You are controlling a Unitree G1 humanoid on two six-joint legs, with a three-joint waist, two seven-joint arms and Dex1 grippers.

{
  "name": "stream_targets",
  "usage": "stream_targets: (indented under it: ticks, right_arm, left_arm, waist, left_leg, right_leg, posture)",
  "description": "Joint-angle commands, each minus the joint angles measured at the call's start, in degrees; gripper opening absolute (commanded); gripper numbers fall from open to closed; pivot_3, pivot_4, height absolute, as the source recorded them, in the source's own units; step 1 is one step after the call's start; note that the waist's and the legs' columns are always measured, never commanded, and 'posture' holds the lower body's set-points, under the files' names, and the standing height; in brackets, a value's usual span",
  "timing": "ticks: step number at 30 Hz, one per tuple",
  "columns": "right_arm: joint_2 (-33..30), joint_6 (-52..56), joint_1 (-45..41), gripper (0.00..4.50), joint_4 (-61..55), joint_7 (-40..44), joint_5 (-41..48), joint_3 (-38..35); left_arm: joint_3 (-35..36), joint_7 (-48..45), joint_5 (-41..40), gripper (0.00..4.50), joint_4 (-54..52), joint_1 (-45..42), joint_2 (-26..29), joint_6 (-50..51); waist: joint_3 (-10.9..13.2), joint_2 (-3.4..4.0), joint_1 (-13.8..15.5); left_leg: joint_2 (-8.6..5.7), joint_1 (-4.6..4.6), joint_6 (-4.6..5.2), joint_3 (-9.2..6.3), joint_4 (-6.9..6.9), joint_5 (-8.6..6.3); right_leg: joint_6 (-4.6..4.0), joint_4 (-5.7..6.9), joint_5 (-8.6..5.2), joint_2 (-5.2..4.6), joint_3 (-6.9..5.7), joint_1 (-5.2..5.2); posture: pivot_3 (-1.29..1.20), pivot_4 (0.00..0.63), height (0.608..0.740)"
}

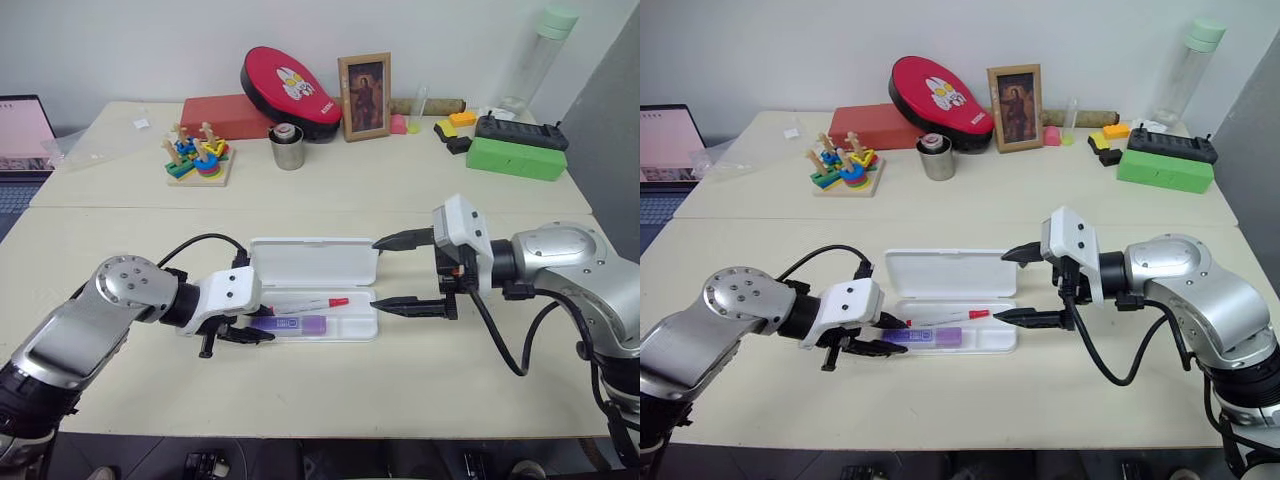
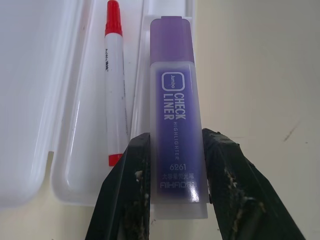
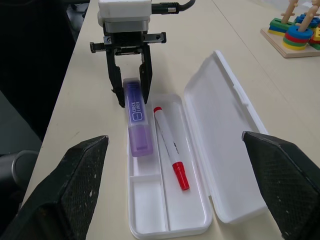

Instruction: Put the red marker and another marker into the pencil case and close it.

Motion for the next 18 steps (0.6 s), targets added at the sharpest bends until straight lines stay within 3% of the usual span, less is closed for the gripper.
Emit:
stream_targets:
  ticks: [1, 11, 12, 18]
  right_arm:
    - [-0.06, -0.61, 0.04, 4.50, -2.17, -0.63, 0.20, -0.60]
    - [0.20, -0.33, 0.49, 4.50, -2.60, -1.58, 0.57, -0.56]
    - [0.23, -0.33, 0.51, 4.50, -2.56, -1.63, 0.57, -0.55]
    - [0.36, -0.48, 0.43, 4.50, -2.35, -1.71, 0.56, -0.44]
  left_arm:
    - [-0.11, -0.81, 1.21, 1.20, -0.10, -0.90, -0.53, -1.30]
    - [-0.90, -1.01, 2.83, 1.20, 0.90, -1.62, -2.91, -1.09]
    - [-0.97, -0.89, 3.07, 1.55, 1.07, -1.75, -3.11, -0.96]
    - [-1.16, -0.57, 4.34, 2.69, 1.85, -2.62, -4.12, -1.24]
  waist:
    - [0.00, 0.00, -0.02]
    - [0.00, 0.00, -0.01]
    - [0.00, 0.00, -0.03]
    - [0.00, 0.00, -0.02]
  left_leg:
    - [0.00, 0.00, 0.00, -0.01, 0.00, 0.00]
    - [0.00, 0.00, 0.00, -0.01, 0.03, 0.00]
    - [0.00, 0.00, 0.00, -0.01, 0.03, 0.00]
    - [0.00, 0.00, 0.00, -0.02, 0.04, 0.00]
  right_leg:
    - [0.00, 0.00, 0.00, 0.00, 0.00, 0.00]
    - [0.00, 0.03, 0.00, 0.00, -0.01, 0.01]
    - [0.00, 0.02, 0.00, 0.00, -0.01, 0.01]
    - [0.00, 0.04, 0.00, 0.00, -0.01, 0.01]
  posture:
    - [0.00, 0.150, 0.740]
    - [0.00, 0.150, 0.740]
    - [0.00, 0.150, 0.740]
    - [0.00, 0.150, 0.740]
